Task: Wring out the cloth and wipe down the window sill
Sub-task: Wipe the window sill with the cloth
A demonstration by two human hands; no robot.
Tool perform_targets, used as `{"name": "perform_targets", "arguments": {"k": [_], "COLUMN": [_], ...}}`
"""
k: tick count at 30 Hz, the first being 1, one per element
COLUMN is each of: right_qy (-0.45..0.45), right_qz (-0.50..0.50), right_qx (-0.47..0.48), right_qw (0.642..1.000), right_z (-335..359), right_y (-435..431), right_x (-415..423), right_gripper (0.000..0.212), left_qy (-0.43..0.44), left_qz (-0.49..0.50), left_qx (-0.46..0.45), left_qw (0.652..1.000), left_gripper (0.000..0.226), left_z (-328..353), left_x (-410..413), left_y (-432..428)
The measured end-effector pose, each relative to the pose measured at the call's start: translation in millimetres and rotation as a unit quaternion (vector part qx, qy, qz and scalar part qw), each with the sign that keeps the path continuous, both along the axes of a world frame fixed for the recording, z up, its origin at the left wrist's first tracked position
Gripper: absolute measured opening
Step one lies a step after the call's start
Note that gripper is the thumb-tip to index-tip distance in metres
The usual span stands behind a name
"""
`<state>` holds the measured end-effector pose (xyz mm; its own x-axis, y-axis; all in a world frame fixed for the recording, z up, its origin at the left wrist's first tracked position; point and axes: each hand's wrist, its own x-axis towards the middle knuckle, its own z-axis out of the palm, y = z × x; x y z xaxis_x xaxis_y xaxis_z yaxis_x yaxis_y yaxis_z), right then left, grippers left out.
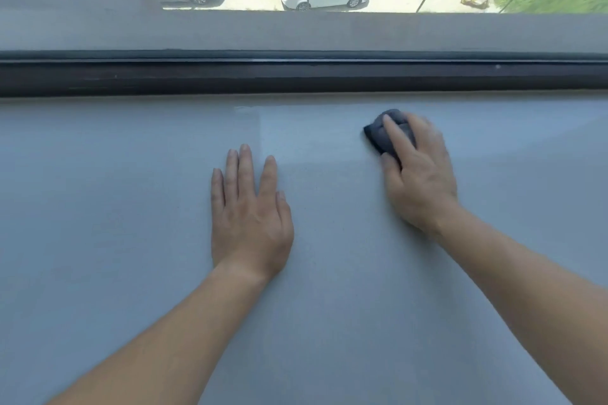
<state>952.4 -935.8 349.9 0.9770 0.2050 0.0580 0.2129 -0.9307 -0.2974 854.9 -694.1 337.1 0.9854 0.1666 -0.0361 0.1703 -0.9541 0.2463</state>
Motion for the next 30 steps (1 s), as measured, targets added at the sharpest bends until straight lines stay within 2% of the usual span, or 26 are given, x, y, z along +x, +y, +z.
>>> {"name": "perform_targets", "arguments": {"k": [2, 3, 6, 8, 9, 11, 13, 15, 16, 19, 21, 23, 27, 29, 30], "right_qy": [0.014, 0.009, 0.02, 0.022, 0.013, 0.006, 0.03, 0.042, 0.035, 0.025, 0.022, 0.018, 0.037, 0.039, 0.033], "right_qz": [0.124, 0.122, -0.083, -0.146, -0.126, -0.004, 0.113, 0.163, 0.142, -0.034, -0.091, -0.043, 0.174, 0.193, 0.168], "right_qx": [-0.023, -0.03, 0.007, 0.025, 0.022, 0.018, 0.003, -0.016, -0.019, 0.008, 0.02, 0.013, 0.002, -0.012, -0.019], "right_qw": [0.992, 0.992, 0.996, 0.989, 0.992, 1.0, 0.993, 0.986, 0.989, 0.999, 0.995, 0.999, 0.984, 0.98, 0.985], "right_z": [-1.5, -0.1, 2.9, 5.9, 6.5, 3.9, 0.6, 0.9, 1.2, 4.1, 6.4, 5.3, 1.4, 2.8, 3.0], "right_y": [-16.4, -28.4, -50.0, -38.9, -29.8, -17.0, -19.8, -36.8, -45.5, -68.8, -68.3, -55.9, -51.9, -62.8, -68.1], "right_x": [-3.8, 5.7, 37.9, 31.9, 18.2, -22.6, -59.6, -57.7, -44.9, -1.7, 0.1, -28.2, -100.4, -92.1, -79.2], "right_gripper": [0.053, 0.053, 0.054, 0.055, 0.055, 0.054, 0.054, 0.054, 0.053, 0.053, 0.053, 0.054, 0.054, 0.053, 0.053], "left_qy": [-0.003, -0.007, -0.019, -0.022, -0.023, -0.025, -0.037, -0.047, -0.048, -0.036, -0.019, -0.003, 0.025, 0.03, 0.031], "left_qz": [0.001, 0.001, 0.002, 0.006, 0.006, 0.002, -0.011, -0.023, -0.024, -0.016, -0.018, -0.023, -0.02, -0.022, -0.022], "left_qx": [-0.004, -0.005, -0.016, -0.024, -0.027, -0.03, -0.033, -0.034, -0.039, -0.072, -0.084, -0.077, -0.025, -0.008, -0.005], "left_qw": [1.0, 1.0, 1.0, 0.999, 0.999, 0.999, 0.999, 0.998, 0.998, 0.997, 0.996, 0.997, 0.999, 0.999, 0.999], "left_gripper": [0.06, 0.06, 0.059, 0.058, 0.058, 0.056, 0.052, 0.049, 0.047, 0.047, 0.051, 0.056, 0.064, 0.065, 0.065], "left_z": [-0.2, 0.0, 1.1, 2.7, 3.9, 6.8, 11.3, 17.9, 21.7, 31.0, 31.4, 28.6, 19.6, 16.7, 15.2], "left_x": [0.1, -0.4, -1.1, -1.2, -1.3, -2.5, -4.7, -9.3, -13.3, -41.4, -73.0, -103.1, -127.8, -128.0, -127.5], "left_y": [0.5, 0.3, -0.7, -1.5, -2.1, -4.0, -7.0, -14.2, -20.5, -50.7, -76.7, -99.4, -117.2, -116.9, -116.8]}}
